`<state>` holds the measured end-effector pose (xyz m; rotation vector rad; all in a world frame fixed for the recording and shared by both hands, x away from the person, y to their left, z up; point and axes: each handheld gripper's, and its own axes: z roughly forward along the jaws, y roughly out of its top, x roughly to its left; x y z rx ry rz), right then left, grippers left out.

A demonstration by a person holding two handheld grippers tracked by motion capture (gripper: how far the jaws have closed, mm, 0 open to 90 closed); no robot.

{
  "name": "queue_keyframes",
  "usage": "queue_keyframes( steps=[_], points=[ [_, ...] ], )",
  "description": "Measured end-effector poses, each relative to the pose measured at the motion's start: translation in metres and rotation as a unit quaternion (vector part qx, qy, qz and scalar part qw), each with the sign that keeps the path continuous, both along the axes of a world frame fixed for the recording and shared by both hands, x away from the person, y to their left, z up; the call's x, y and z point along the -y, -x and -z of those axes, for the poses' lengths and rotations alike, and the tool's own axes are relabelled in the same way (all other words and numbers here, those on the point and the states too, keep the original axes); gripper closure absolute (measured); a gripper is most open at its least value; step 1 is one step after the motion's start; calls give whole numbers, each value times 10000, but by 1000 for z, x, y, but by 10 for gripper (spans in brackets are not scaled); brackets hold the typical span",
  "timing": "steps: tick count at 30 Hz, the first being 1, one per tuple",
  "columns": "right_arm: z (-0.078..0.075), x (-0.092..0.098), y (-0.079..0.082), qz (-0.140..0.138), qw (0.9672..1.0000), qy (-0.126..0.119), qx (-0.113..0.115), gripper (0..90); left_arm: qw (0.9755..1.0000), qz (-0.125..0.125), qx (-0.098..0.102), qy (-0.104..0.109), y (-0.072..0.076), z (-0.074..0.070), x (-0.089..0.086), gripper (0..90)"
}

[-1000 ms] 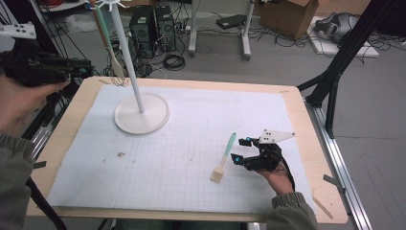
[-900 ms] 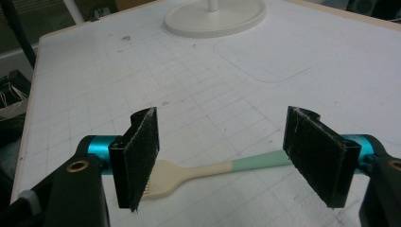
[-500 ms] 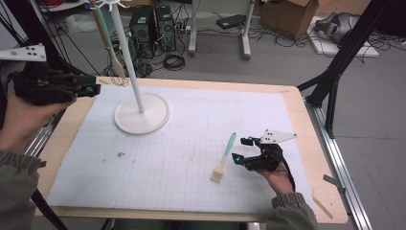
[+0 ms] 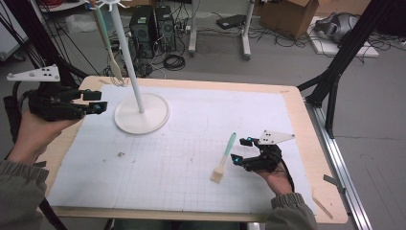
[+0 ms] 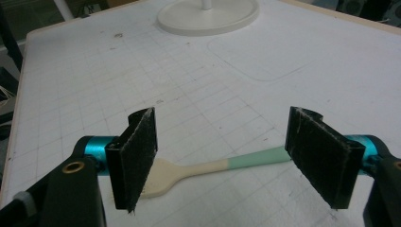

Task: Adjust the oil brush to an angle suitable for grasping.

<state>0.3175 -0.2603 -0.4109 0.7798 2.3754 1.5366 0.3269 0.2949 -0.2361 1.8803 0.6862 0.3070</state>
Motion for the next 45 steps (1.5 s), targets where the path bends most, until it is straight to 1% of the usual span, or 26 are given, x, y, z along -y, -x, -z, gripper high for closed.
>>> queue_keyframes(
  steps=[1,6,10,11,13,16,19,22,23,25,27,31,35,36,45],
  points=[
    [0,0,0,-11,10000,12,34,252,10000,-1,17,-24,1,1,1,462],
    [0,0,1,-11,10000,19,22,252,10000,-1,21,-51,4,4,6,415],
    [0,-1,1,-8,10000,24,8,252,9999,16,-6,-131,5,11,8,396],
    [0,-1,1,-9,10000,31,14,252,9999,2,-18,-106,6,13,9,395],
    [0,-1,0,-6,10000,29,35,252,9999,21,-23,-144,6,17,9,387],
    [1,-1,0,1,10000,52,11,252,9999,-10,-11,-115,7,20,11,373],
    [1,-2,0,-21,10000,61,3,252,9999,-29,17,-143,7,23,12,356],
    [1,-3,0,-16,10000,62,1,252,10000,-33,7,-93,8,26,14,347],
    [1,-3,0,-15,10000,65,4,252,9999,-11,8,-122,9,26,14,345],
    [1,-3,0,-15,10000,58,11,252,10000,1,-10,-54,9,29,15,338],
    [1,-3,0,-26,10000,66,14,252,10000,44,-35,-63,9,32,15,339],
    [1,-3,0,-33,10000,69,14,252,9999,28,-35,-91,10,37,16,332],
    [2,-4,-1,-46,10000,70,12,252,10000,16,-38,-77,11,40,18,312],
    [2,-4,-1,-47,10000,78,13,252,10000,11,-41,-42,11,40,19,311],
    [2,-5,-1,-64,9999,91,11,253,9999,50,-58,-126,13,48,22,299]
  ],
)
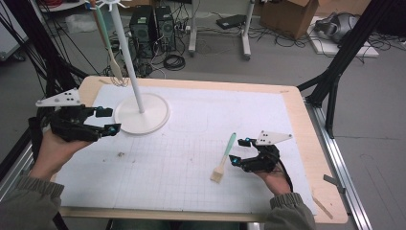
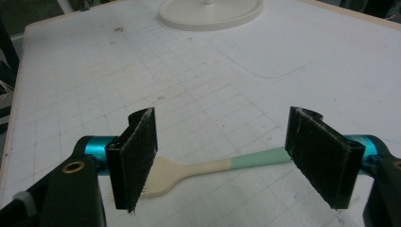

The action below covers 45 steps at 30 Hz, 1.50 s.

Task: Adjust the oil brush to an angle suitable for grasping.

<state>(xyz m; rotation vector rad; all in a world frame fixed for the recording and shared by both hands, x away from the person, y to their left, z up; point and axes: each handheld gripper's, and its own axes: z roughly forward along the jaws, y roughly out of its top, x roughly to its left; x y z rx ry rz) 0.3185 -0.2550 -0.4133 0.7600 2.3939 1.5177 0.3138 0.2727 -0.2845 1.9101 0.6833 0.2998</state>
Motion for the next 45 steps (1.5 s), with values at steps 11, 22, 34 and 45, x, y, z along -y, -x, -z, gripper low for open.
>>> queue_keyframes(
  steps=[11,22,34,45],
  points=[
    [1,-2,-1,-13,10000,33,-27,253,10000,44,12,-29,3,12,2,301],
    [4,-4,-2,-27,9999,49,-97,253,10000,57,2,-62,8,24,6,294],
    [7,-6,-3,-114,9993,279,-228,331,9999,99,8,-111,17,39,10,286],
    [7,-8,-4,-631,9956,562,-404,634,9999,137,42,-93,23,48,15,282]
  ],
)
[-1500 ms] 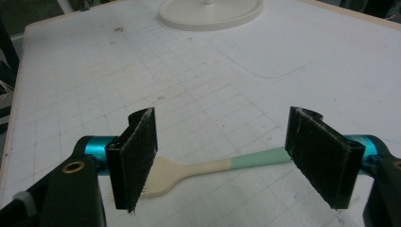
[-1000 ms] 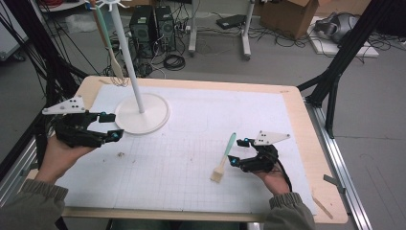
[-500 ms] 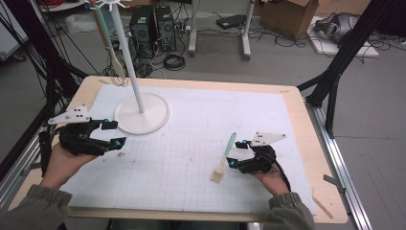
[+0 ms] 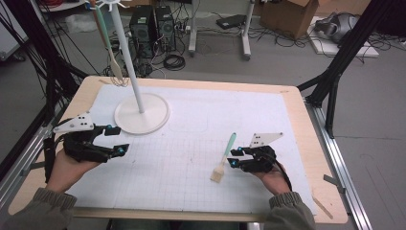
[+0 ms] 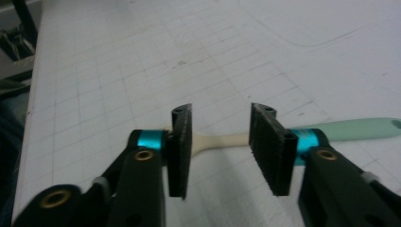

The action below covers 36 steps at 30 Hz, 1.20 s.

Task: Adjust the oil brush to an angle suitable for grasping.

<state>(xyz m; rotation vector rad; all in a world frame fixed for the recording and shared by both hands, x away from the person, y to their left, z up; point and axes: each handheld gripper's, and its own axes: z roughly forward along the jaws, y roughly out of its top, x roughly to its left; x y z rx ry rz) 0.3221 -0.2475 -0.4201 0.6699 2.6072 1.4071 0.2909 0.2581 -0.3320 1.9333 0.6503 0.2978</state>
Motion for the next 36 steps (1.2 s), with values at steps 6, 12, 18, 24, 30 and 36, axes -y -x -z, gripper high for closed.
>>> queue_keyframes(
  steps=[6,12,18,24,30,36],
  points=[
    [3,-7,0,-276,9992,268,-71,793,10000,-26,-3,14,2,6,-1,279],
    [7,-12,-2,-450,9977,484,-176,893,10000,2,-39,55,2,11,-2,280],
    [13,-19,-5,-576,9957,665,-286,893,10000,21,-49,-8,3,14,-2,279],
    [19,-26,-9,-646,9944,762,-348,893,10000,63,-61,-22,3,15,-2,280],
    [20,-31,-11,-678,9939,780,-376,893,10000,51,-72,-38,3,15,-2,282],
    [21,-37,-13,-686,9944,730,-351,893,10000,60,-66,-43,3,14,-2,283]
  ],
)
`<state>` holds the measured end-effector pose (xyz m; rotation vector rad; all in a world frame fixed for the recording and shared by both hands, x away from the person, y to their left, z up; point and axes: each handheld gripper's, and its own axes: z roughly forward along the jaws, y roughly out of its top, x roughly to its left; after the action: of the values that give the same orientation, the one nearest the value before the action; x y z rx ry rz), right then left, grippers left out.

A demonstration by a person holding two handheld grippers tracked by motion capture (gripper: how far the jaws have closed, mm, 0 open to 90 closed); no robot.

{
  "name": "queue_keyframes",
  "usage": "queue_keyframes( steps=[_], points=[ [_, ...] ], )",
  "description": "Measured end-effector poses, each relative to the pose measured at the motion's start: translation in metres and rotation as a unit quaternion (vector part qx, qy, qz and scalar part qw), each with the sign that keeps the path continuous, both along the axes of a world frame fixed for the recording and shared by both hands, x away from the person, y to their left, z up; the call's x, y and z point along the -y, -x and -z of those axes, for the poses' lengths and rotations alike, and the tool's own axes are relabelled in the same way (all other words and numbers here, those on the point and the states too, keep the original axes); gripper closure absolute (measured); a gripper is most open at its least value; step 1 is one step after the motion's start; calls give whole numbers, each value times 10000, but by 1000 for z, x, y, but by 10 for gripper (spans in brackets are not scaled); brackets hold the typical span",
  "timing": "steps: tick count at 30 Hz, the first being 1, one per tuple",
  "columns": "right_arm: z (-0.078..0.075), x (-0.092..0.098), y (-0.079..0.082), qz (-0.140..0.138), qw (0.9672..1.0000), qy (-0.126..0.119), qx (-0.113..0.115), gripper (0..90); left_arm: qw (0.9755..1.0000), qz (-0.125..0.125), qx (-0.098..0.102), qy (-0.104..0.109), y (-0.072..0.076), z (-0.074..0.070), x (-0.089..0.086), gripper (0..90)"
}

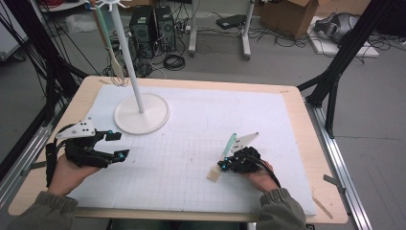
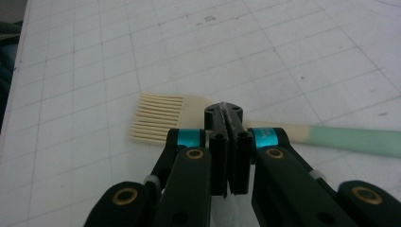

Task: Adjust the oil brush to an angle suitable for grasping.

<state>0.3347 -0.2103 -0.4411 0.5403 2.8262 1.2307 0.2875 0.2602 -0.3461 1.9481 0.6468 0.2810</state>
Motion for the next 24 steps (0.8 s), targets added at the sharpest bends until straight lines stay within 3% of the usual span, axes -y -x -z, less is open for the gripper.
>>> queue_keyframes(
  steps=[24],
  points=[
    [1,-41,-16,-70,10000,-68,15,894,10000,26,19,-93,0,0,1,287]
  ],
)
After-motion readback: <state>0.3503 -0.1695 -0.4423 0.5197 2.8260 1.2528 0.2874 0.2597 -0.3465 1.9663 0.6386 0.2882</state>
